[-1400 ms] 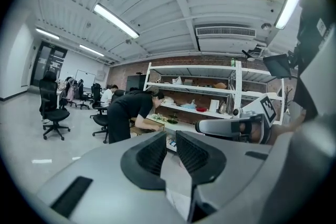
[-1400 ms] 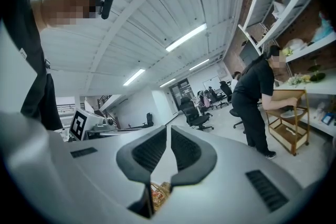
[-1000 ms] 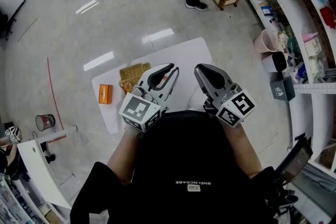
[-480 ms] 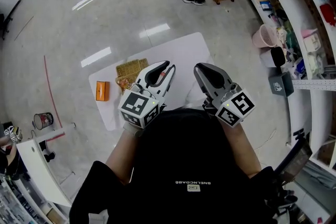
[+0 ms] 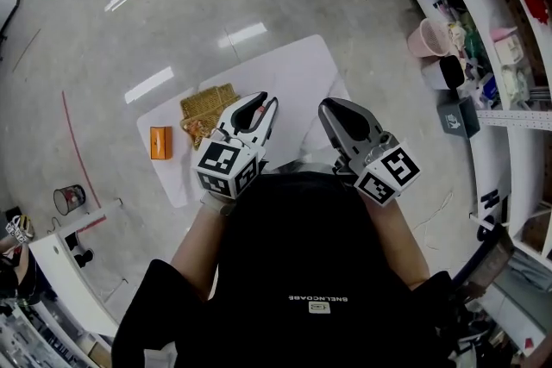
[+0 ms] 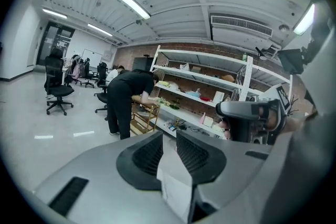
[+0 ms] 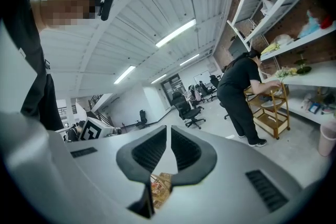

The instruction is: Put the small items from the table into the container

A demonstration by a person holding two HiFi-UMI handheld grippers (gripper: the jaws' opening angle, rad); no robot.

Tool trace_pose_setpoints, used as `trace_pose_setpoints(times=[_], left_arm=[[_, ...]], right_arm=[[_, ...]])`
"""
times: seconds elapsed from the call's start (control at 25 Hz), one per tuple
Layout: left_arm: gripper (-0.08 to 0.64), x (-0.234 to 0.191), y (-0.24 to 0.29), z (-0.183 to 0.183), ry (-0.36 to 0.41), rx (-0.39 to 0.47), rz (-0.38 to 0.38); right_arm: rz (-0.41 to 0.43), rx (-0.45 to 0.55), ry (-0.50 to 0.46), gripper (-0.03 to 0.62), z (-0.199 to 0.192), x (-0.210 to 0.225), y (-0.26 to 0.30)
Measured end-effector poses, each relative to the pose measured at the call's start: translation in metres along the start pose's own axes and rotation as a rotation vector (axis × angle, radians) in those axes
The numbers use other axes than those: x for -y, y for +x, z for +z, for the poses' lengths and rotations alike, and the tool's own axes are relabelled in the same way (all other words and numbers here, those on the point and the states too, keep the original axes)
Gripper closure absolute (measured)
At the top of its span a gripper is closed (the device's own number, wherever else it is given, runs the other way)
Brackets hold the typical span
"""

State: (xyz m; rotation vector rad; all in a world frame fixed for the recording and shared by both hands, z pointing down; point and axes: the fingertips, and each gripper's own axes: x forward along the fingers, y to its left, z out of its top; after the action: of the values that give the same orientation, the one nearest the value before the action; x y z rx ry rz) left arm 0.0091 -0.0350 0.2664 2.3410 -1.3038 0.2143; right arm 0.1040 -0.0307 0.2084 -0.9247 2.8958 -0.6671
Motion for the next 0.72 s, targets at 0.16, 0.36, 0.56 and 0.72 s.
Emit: trace_pose_setpoints(times=[0.16,0.36,0.56,0.72], left_arm=[[0.497,-0.008,0.006,-0.020,-0.002,-0.046,0.015],[0.483,-0.018,0.016,-0.052,-0.028,-0.108,0.031],[0.474,-0.026,0.028,-0.084,-0.055,-0.173,0.041],[0.465,-0.033,0.034,-0.110,-0.069,-0.220,0.044]], right_arm=[[-0.026,-0.018,0.018,0.578,-0.010,0.002,-0.006],[-0.051,-0.048,0.031,0.578,-0.024,0.005,-0.012],[-0.077,-0.072,0.041,0.578,-0.032,0.011,-0.015],[-0.096,-0.088,0.049,0.578,-0.040,0.012,-0.017]])
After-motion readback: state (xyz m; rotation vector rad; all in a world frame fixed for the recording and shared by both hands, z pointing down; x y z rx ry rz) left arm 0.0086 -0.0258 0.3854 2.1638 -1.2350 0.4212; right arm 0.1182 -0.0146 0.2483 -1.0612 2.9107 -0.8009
